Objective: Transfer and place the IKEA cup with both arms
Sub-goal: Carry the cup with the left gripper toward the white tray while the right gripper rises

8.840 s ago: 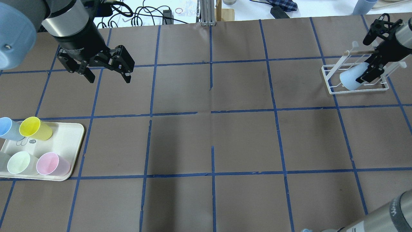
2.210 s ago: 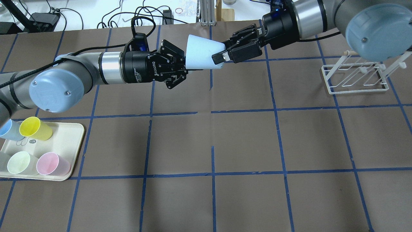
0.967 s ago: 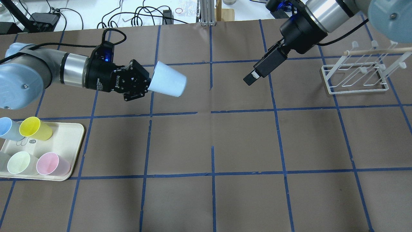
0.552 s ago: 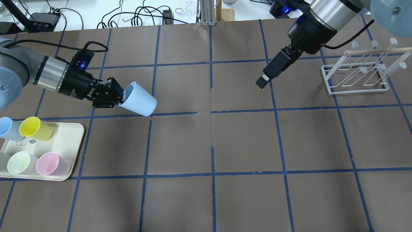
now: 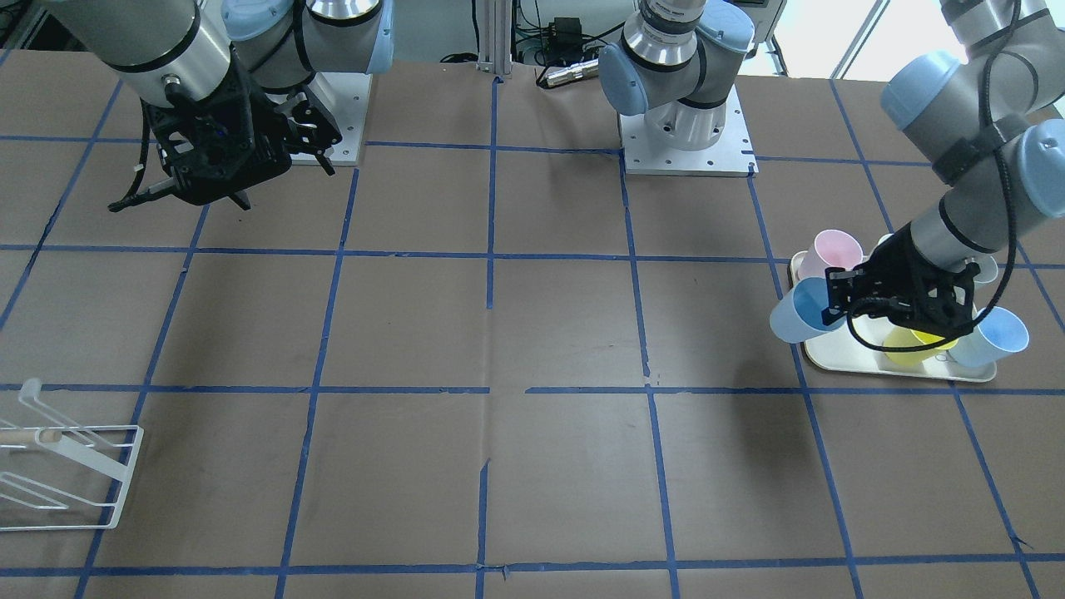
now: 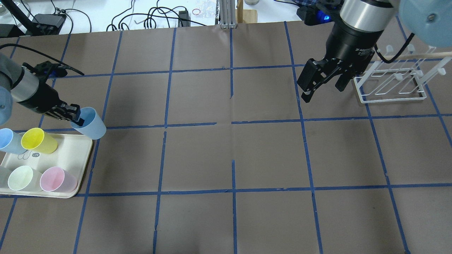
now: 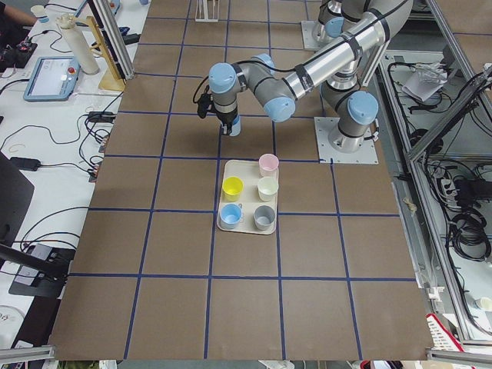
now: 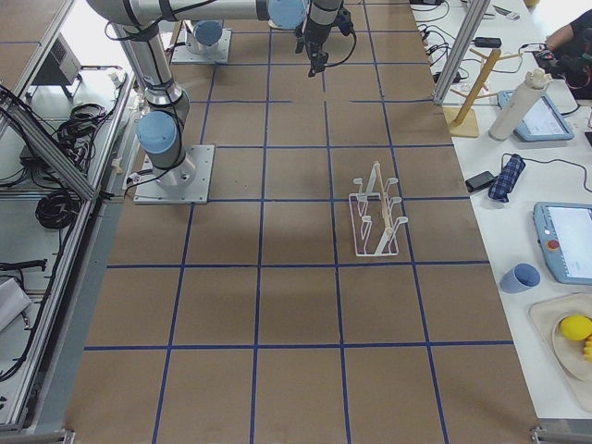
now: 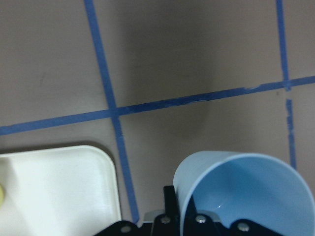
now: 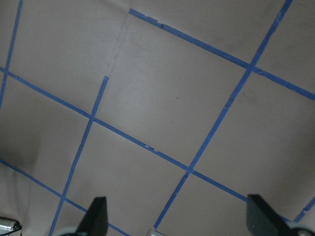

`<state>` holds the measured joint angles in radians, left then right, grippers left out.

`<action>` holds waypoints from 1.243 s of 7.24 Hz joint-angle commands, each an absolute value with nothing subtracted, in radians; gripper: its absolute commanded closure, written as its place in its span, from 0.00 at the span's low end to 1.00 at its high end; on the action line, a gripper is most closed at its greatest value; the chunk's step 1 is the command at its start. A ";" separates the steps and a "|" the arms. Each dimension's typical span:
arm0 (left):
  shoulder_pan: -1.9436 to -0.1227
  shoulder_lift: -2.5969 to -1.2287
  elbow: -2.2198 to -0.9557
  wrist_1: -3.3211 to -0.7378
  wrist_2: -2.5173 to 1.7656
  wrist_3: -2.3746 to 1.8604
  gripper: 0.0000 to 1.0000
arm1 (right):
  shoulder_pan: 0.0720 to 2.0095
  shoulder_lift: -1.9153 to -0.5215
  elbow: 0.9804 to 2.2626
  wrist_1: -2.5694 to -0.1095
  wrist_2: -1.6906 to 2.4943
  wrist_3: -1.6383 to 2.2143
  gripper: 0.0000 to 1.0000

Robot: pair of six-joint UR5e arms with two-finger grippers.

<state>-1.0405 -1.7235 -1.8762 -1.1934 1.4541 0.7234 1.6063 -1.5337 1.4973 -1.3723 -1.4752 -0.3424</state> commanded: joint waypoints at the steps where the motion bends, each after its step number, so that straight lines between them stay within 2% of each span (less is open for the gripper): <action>1: -0.939 -1.776 -1.879 -1.114 1.465 0.993 1.00 | 1.667 -1.539 1.508 -1.489 -1.502 -0.216 0.00; 2: -0.934 -1.798 -1.884 -1.111 1.463 1.055 1.00 | 1.667 -1.517 1.517 -1.603 -1.506 -0.215 0.00; 4: -0.931 -1.836 -1.888 -1.071 1.465 1.078 1.00 | 1.664 -1.523 1.522 -1.603 -1.532 -0.181 0.00; 6: -0.917 -1.865 -1.908 -1.010 1.465 1.127 1.00 | 1.664 -1.554 1.520 -1.563 -1.586 0.010 0.00; 9: -0.916 -1.870 -1.928 -0.989 1.470 1.123 1.00 | 1.667 -1.543 1.528 -1.695 -1.586 0.166 0.00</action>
<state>-0.9170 -1.8692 -1.9181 -0.9943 1.4686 1.1255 1.6667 -1.5467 1.5230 -1.6523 -1.5848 0.1291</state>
